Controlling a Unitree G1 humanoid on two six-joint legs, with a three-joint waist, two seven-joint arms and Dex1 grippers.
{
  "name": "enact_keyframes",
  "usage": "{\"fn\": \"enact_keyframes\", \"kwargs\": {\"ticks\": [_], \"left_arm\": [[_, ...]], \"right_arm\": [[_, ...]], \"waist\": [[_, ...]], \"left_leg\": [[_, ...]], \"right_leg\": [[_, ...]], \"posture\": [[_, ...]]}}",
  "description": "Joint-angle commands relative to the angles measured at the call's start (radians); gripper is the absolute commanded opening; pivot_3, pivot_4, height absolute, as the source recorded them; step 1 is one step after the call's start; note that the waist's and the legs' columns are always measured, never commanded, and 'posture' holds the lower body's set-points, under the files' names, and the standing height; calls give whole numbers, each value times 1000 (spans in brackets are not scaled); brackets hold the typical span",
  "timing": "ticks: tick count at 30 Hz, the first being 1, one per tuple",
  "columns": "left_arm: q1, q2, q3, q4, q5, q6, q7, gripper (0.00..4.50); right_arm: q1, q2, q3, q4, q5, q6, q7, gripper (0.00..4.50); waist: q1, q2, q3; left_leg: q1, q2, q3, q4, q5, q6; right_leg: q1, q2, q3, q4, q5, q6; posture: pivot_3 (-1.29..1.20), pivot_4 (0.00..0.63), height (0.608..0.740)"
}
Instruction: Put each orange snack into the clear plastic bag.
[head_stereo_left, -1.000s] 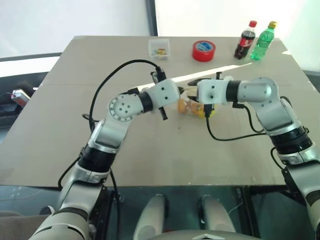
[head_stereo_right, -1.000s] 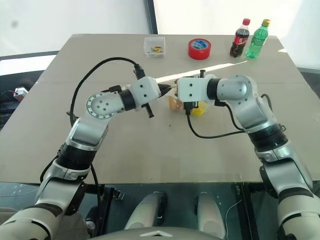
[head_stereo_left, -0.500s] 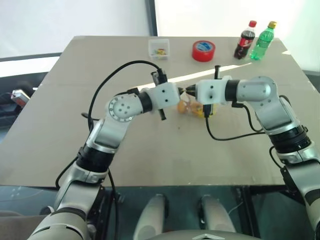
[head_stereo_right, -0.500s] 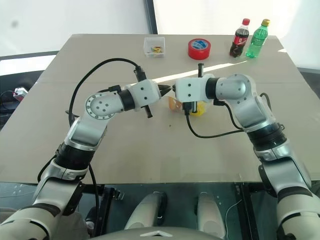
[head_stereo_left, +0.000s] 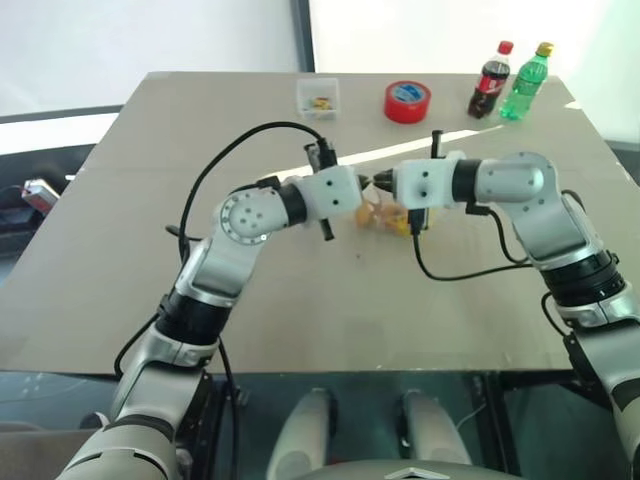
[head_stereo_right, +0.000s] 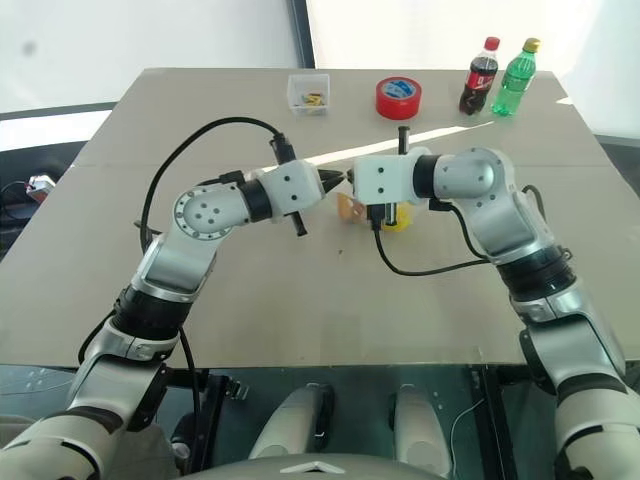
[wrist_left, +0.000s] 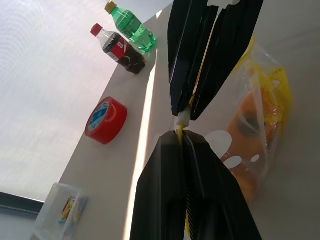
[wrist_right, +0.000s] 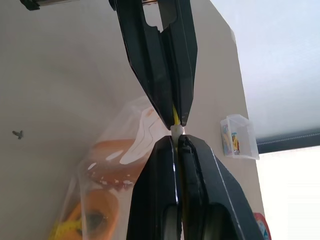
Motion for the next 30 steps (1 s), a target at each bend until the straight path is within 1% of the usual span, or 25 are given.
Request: {"fn": "enact_keyframes", "kwargs": {"ticks": [1, 9, 20, 26, 30], "left_arm": [[10, 16, 18, -25, 1, -4, 5, 0], [24, 31, 27, -16, -2, -15, 2, 0], [28, 33, 25, -5, -4, -31, 5, 0], [28, 32, 24, 4, -3, -41, 7, 0], [30, 30, 27, 12, -6, -43, 16, 0]], "right_arm": [[17, -74, -91, -31, 7, 45, 2, 29], [67, -180, -130, -54, 11, 130, -15, 29], [113, -304, -134, 0, -44, 163, -51, 29], [118, -337, -123, 43, -74, 154, -68, 29], [117, -327, -129, 48, -72, 159, -71, 29]], "waist": [[1, 0, 0], [0, 0, 0], [0, 0, 0], [0, 0, 0], [-1, 0, 0]], "left_leg": [[0, 0, 0, 0, 0, 0], [0, 0, 0, 0, 0, 0], [0, 0, 1, 0, 0, 0], [0, 0, 1, 0, 0, 0], [0, 0, 1, 0, 0, 0]], "right_leg": [[0, 0, 0, 0, 0, 0], [0, 0, 0, 0, 0, 0], [0, 0, 0, 0, 0, 0], [0, 0, 1, 0, 0, 0], [0, 0, 1, 0, 0, 0]], "posture": [[0, 150, 740], [0, 150, 740], [0, 150, 740], [0, 150, 740], [0, 150, 740]]}}
